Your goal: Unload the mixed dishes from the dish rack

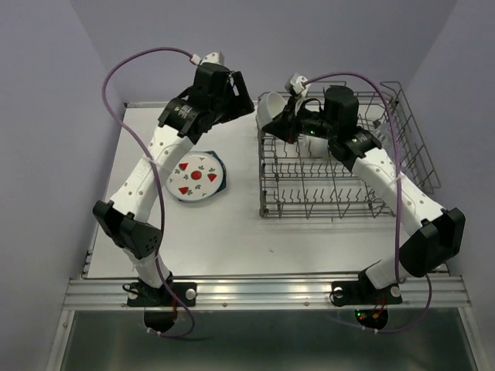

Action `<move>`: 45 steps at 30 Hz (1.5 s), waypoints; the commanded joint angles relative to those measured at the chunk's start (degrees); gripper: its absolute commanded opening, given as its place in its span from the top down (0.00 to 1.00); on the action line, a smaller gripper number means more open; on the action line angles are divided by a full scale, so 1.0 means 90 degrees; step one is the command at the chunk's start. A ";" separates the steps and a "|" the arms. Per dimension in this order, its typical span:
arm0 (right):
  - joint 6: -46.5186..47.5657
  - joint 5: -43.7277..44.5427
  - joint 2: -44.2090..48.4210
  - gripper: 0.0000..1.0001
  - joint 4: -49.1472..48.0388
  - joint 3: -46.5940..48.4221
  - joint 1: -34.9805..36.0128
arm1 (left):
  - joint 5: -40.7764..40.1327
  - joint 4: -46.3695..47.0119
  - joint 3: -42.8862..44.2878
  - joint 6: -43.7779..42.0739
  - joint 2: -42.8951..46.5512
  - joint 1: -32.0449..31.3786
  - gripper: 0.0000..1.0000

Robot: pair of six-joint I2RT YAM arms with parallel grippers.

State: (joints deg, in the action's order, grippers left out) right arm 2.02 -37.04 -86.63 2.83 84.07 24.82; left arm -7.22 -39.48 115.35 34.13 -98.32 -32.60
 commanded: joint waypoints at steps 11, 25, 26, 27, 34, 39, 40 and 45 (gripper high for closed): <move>0.4198 0.1235 0.0817 0.99 0.2009 -0.0279 0.0914 | 0.0927 0.0705 -0.1312 -0.0500 0.1511 0.0625 0.01; 0.4736 0.1215 0.0563 0.99 0.2420 -0.0220 0.1403 | 0.2816 0.1575 -0.2250 -0.1409 0.1043 -0.0020 0.01; 0.4727 0.1224 0.0573 0.99 0.2430 -0.0220 0.1403 | 0.2727 0.1546 -0.2289 -0.1419 0.1023 -0.0040 0.01; 0.4727 0.1234 0.0573 0.99 0.2420 -0.0211 0.1403 | 0.2688 0.1545 -0.2367 -0.1409 0.0984 -0.0069 0.01; 0.5086 0.1097 0.0602 0.99 0.2575 -0.0367 0.1529 | 0.1431 0.1038 -0.1997 -0.1244 0.0418 -0.0323 0.40; 0.5644 0.1244 0.0573 0.99 0.2771 -0.0571 0.1588 | 0.0871 0.0725 -0.1548 -0.0990 0.0202 -0.0508 0.87; 0.5703 0.1254 0.0563 0.99 0.2771 -0.0611 0.1656 | 0.0871 0.0715 -0.1479 -0.0951 0.0183 -0.0528 0.97; 0.5655 0.1361 0.0456 0.89 0.2674 -0.0640 0.1656 | 0.0072 0.0618 -0.1411 -0.0600 0.0163 -0.0538 1.00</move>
State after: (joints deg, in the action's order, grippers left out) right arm 50.24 -24.71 -82.89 30.44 77.89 39.18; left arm 0.45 -34.39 98.45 25.65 -98.72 -37.45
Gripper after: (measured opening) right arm 0.131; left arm 0.339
